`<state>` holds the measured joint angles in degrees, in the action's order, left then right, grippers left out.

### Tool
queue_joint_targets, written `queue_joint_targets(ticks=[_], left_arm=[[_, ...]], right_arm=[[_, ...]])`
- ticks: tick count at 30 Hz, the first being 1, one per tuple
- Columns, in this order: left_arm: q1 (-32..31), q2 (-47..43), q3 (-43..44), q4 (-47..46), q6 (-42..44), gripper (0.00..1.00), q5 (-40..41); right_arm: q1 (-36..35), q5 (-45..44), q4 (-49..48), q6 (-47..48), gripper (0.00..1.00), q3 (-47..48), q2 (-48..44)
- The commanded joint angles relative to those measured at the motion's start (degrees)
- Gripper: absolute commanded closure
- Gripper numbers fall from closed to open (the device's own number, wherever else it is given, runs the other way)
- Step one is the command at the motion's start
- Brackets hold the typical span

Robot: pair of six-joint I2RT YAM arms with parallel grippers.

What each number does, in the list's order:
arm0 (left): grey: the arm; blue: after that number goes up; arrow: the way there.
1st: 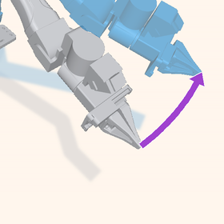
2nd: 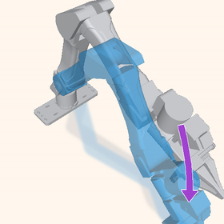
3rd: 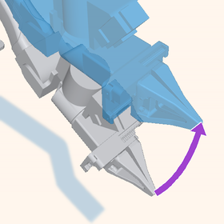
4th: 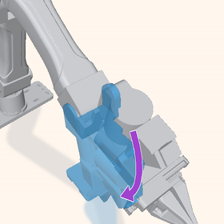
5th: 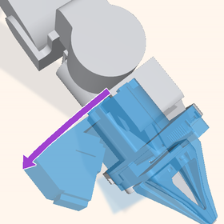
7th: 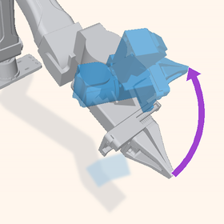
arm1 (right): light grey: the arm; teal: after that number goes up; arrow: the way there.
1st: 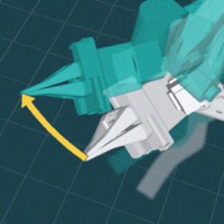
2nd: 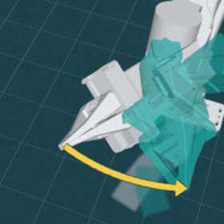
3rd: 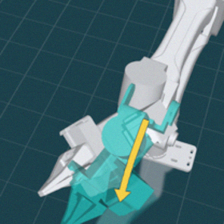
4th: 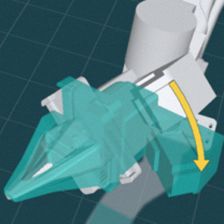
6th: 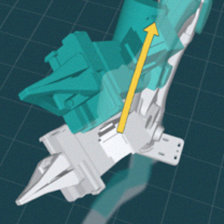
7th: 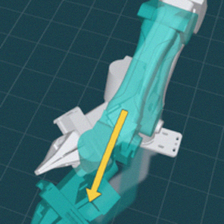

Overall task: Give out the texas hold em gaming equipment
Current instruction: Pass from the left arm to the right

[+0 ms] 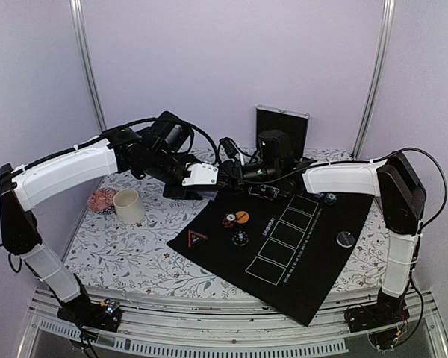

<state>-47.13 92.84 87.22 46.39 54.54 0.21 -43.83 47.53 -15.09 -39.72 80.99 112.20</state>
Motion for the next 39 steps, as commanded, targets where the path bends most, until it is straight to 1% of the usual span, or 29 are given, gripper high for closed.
queue_joint_targets(ticks=[1, 3, 6, 9, 11, 14, 15, 17, 19, 20, 23, 24, 27, 30, 32, 35, 39], left_arm=[[-0.5, -2.3, -0.5, -2.6, -0.4, 0.49, -0.9], [-0.5, -2.4, -0.9, -2.6, -0.3, 0.49, 0.0], [-0.5, -2.6, -1.6, -3.2, -0.1, 0.49, 1.1], [-0.5, -2.7, -2.2, -4.7, -0.2, 0.49, 1.6], [-0.4, -2.6, -2.3, -5.2, -0.5, 0.48, 1.7], [-0.4, -2.6, -2.4, -5.4, -0.7, 0.48, 2.2], [-0.4, -2.6, -2.4, -5.4, -0.8, 0.48, 2.4], [-0.4, -2.8, -2.8, -5.6, -1.0, 0.48, 2.8], [-0.3, -3.1, -3.4, -5.8, -1.1, 0.46, 3.0], [-0.3, -3.3, -3.8, -6.0, -1.1, 0.41, 3.1], [-0.2, -4.4, -6.1, -7.1, -1.1, 0.22, 3.2], [-0.1, -4.8, -7.1, -7.5, -1.1, 0.18, 3.2], [0.6, -5.9, -10.0, -9.1, -1.1, 0.13, 3.0], [1.4, -6.1, -10.2, -9.1, -1.8, 0.13, 2.2], [1.8, -6.0, -10.2, -9.1, -2.0, 0.15, 1.4], [1.9, -6.0, -9.7, -9.1, -2.4, 0.22, 0.0], [2.1, -6.1, -9.4, -9.2, -2.7, 0.36, -0.8]], right_arm=[[-1.0, 2.2, -1.7, -0.8, 0.35, 3.2, 2.8], [-1.0, 2.6, -2.1, -1.2, 0.41, 3.2, 2.8], [-1.1, 3.3, -2.5, -1.4, 0.44, 3.2, 2.8], [-1.3, 4.3, -3.1, -1.9, 0.53, 3.2, 3.0], [-1.5, 5.0, -3.2, -2.0, 0.62, 3.2, 3.0], [-1.4, 6.0, -3.1, -2.1, 0.79, 3.1, 2.6], [-1.4, 6.4, -3.1, -2.0, 0.87, 3.1, 2.5], [-1.5, 7.0, -3.1, -1.6, 0.95, 2.9, 2.1], [-1.4, 7.4, -3.1, -1.3, 0.97, 2.5, 1.6], [-1.4, 7.7, -3.0, -1.0, 0.97, 2.4, 1.3], [-1.5, 8.4, -3.0, -0.3, 0.98, 1.8, 0.3], [-1.5, 8.6, -2.9, 0.0, 0.98, 1.7, 0.0], [-1.4, 9.1, -2.8, 0.6, 0.98, 1.1, -0.9], [-1.5, 9.3, -2.6, 0.8, 0.98, 0.8, -1.3], [-1.5, 9.4, -2.5, 1.0, 0.98, 0.8, -1.3], [-1.4, 9.3, -2.4, 1.1, 0.98, 0.9, -1.1], [-1.5, 8.8, -1.5, 1.5, 0.98, 0.9, -1.1]])
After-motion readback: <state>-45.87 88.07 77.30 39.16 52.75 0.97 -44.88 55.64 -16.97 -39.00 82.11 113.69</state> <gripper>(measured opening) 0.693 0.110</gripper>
